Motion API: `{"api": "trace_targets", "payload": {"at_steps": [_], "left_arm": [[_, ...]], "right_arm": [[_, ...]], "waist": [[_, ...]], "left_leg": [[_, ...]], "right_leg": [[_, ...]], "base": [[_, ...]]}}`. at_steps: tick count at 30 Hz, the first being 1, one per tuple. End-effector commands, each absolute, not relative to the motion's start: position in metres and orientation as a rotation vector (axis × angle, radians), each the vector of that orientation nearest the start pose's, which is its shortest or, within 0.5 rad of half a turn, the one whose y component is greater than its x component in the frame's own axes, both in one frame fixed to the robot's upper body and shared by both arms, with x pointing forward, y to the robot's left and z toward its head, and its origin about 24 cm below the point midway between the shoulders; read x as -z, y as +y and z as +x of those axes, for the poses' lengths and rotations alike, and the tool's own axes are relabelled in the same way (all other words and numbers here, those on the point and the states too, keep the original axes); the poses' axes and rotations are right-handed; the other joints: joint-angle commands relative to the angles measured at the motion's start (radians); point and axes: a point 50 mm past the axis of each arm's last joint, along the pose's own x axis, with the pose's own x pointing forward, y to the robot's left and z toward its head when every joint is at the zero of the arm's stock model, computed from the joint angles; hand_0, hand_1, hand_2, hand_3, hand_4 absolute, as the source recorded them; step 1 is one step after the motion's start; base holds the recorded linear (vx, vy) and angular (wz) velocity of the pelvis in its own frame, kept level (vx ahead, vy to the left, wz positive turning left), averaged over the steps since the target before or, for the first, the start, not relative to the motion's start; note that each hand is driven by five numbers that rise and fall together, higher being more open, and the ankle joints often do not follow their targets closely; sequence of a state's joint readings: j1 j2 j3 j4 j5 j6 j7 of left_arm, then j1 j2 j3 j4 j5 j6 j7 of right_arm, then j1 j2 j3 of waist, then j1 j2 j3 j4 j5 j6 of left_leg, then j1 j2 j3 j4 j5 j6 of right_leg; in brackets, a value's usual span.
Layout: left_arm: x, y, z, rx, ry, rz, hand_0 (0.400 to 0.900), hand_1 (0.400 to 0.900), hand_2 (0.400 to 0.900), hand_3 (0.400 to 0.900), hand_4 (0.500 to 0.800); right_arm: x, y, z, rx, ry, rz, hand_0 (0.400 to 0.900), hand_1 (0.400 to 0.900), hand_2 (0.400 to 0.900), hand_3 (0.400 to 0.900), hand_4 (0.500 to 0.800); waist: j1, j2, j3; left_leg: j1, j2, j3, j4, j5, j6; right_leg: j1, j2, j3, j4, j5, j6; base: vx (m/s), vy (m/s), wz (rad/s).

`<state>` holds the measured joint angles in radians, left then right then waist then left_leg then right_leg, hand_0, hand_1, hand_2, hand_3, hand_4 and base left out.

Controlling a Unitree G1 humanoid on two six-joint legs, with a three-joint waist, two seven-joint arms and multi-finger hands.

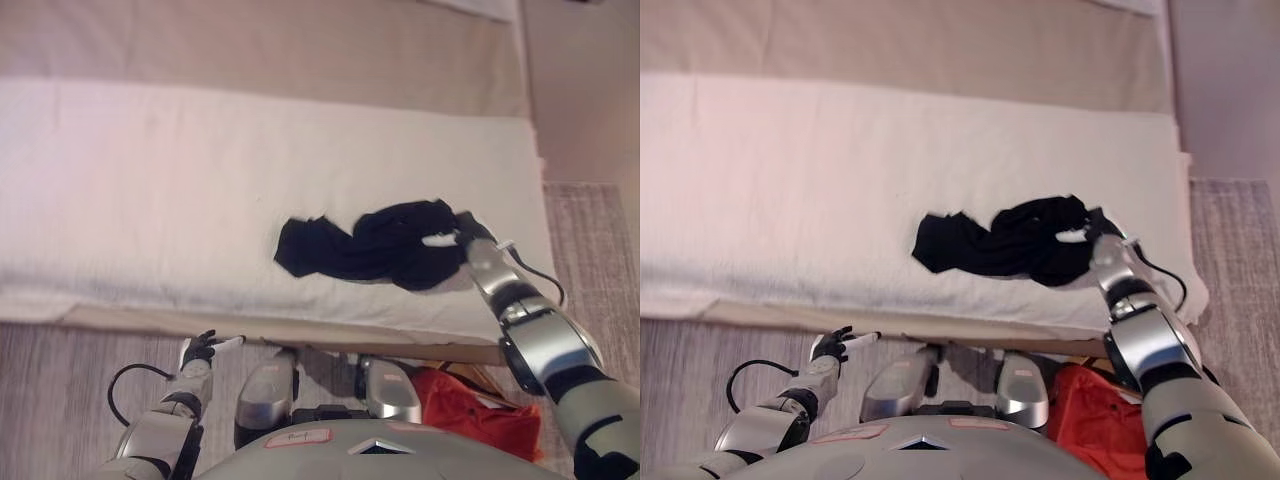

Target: Put the clothes on the bed into the basket.

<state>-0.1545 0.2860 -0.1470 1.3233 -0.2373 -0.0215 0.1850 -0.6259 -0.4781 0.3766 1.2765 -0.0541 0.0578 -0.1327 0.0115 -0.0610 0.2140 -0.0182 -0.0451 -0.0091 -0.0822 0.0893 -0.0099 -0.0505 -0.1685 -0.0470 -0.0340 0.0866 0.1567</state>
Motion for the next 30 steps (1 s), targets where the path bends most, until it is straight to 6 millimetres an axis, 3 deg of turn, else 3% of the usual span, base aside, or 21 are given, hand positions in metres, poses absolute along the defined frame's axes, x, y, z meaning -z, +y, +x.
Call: {"api": "trace_targets", "payload": {"at_steps": [1,3,4,7,13,22,30], "left_arm": [[0.149,0.271,0.107,-0.364,1.219,0.302,0.9,0.9,0.9,0.9,0.8],[0.149,0.272,0.105,-0.363,1.226,0.3,0.9,0.9,0.9,0.9,0.8],[0.149,0.273,0.106,-0.356,1.224,0.306,0.9,0.9,0.9,0.9,0.8],[0.148,0.272,0.11,-0.332,1.216,0.317,0.9,0.9,0.9,0.9,0.8],[0.145,0.274,0.117,-0.325,1.203,0.343,0.9,0.9,0.9,0.9,0.8],[0.14,0.279,0.128,-0.32,1.18,0.376,0.9,0.9,0.9,0.9,0.8],[0.135,0.279,0.141,-0.279,1.149,0.422,0.9,0.9,0.9,0.9,0.8]], "right_arm": [[-0.006,-0.339,0.296,0.284,0.685,-0.899,0.4,0.4,0.4,0.4,0.5],[-0.003,-0.349,0.286,0.303,0.718,-0.899,0.4,0.4,0.4,0.4,0.5],[0.002,-0.363,0.271,0.335,0.773,-0.894,0.4,0.4,0.4,0.4,0.5],[0.01,-0.381,0.248,0.38,0.856,-0.884,0.4,0.4,0.4,0.4,0.5],[0.015,-0.407,0.211,0.494,0.957,-0.824,0.4,0.4,0.4,0.4,0.5],[0.008,-0.441,0.169,0.665,1.032,-0.752,0.4,0.4,0.4,0.4,0.5],[-0.011,-0.476,0.116,0.822,1.131,-0.736,0.4,0.4,0.4,0.4,0.5]], "waist": [[-0.041,0.002,-0.065],[-0.053,0.004,-0.073],[-0.068,0.007,-0.085],[-0.089,0.014,-0.098],[-0.133,0.032,-0.1],[-0.177,0.06,-0.09],[-0.21,0.065,-0.082]], "left_leg": [[0.047,0.004,0.053,-0.004,-0.103,-0.004],[0.057,0.005,0.069,-0.005,-0.109,-0.003],[0.072,0.005,0.096,-0.005,-0.119,-0.003],[0.081,0.004,0.121,-0.005,-0.126,0.001],[0.099,-0.003,0.17,0.0,-0.142,0.006],[0.118,-0.019,0.21,0.019,-0.166,0.019],[0.123,-0.029,0.226,0.036,-0.18,0.027]], "right_leg": [[-0.137,0.032,0.061,0.037,0.091,0.006],[-0.134,0.036,0.076,0.031,0.096,0.01],[-0.129,0.043,0.096,0.021,0.102,0.014],[-0.131,0.05,0.119,0.018,0.109,0.02],[-0.138,0.057,0.166,0.024,0.116,0.031],[-0.143,0.055,0.212,0.037,0.122,0.045],[-0.148,0.054,0.235,0.048,0.129,0.051]], "base": [[0.09,0.021,-0.94],[0.04,0.009,-0.5],[0.03,0.0,-0.45],[0.02,-0.001,-0.38],[0.01,0.013,-0.29],[-0.01,0.023,-0.19],[-0.02,0.004,-0.08]]}}
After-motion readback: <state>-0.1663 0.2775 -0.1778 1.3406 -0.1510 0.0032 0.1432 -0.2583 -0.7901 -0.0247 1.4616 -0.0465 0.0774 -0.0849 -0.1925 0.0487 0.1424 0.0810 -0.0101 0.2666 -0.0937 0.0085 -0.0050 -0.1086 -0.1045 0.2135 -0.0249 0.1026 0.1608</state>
